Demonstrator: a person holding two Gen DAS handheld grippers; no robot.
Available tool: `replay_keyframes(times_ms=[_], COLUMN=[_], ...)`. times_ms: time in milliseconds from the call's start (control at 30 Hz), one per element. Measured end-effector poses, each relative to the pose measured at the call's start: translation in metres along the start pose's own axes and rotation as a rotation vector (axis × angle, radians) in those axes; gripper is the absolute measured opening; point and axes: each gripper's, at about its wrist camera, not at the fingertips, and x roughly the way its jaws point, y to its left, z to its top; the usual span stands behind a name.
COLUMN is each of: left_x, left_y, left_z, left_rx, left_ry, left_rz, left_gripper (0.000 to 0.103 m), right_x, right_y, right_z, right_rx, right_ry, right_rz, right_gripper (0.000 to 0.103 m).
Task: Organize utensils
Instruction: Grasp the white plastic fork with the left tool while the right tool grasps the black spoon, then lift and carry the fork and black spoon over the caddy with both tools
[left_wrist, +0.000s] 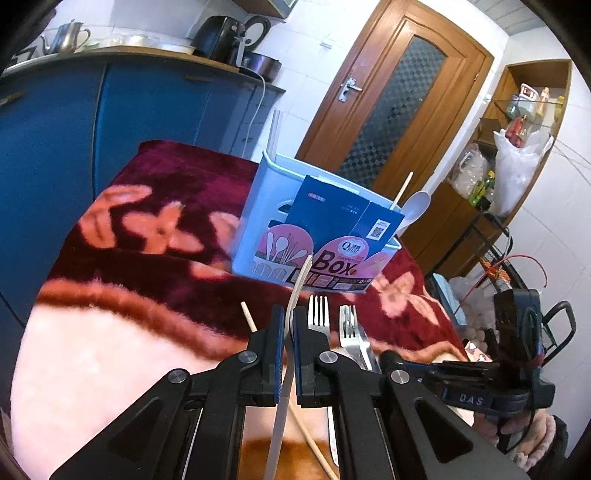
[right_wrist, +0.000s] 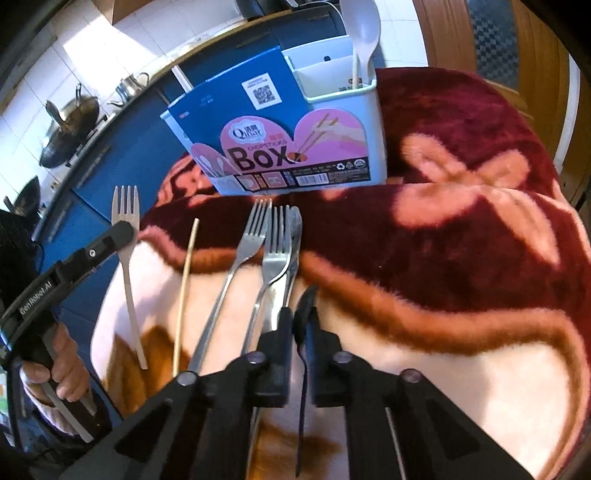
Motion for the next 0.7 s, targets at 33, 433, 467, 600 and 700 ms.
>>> replay_keyframes(times_ms=[33, 433, 467, 600, 700], left_x=[-0.001, -0.015, -0.015, -0.016, -0.017], left_y=[0.000, -0.009, -0.011, -0.016, -0.020], left_z=[0.000, 0.014, 0.016, 0.024, 0.032], left_rx=[0.000, 0.017, 0.023, 0.033, 0.039], left_ry=[-0.005, -0.107, -0.114, -0.132, -0.157], left_rz=[-0.002, 0.005, 0.011, 0.015, 0.013], left_gripper=[0.004, 0.004, 0.004, 0.004, 0.004], right_x=[-0.002, -0.044, -0.046, -0.054, -0.060], right_y=[0.000, 0.011, 0.011, 0.010, 0.011], right_z=[-0.001, -0.002, -0.002, -0.001, 0.001], right_rx=[-0.006, -0.034, -0.033, -0.032, -0.030], right_ry=[-0.012, -0.282, -0.303, -0.361, -0.407], right_rz=[0.000, 0.000, 0.005, 0.020, 0.030], right_gripper=[0.006, 0.005, 0.005, 0.005, 0.005])
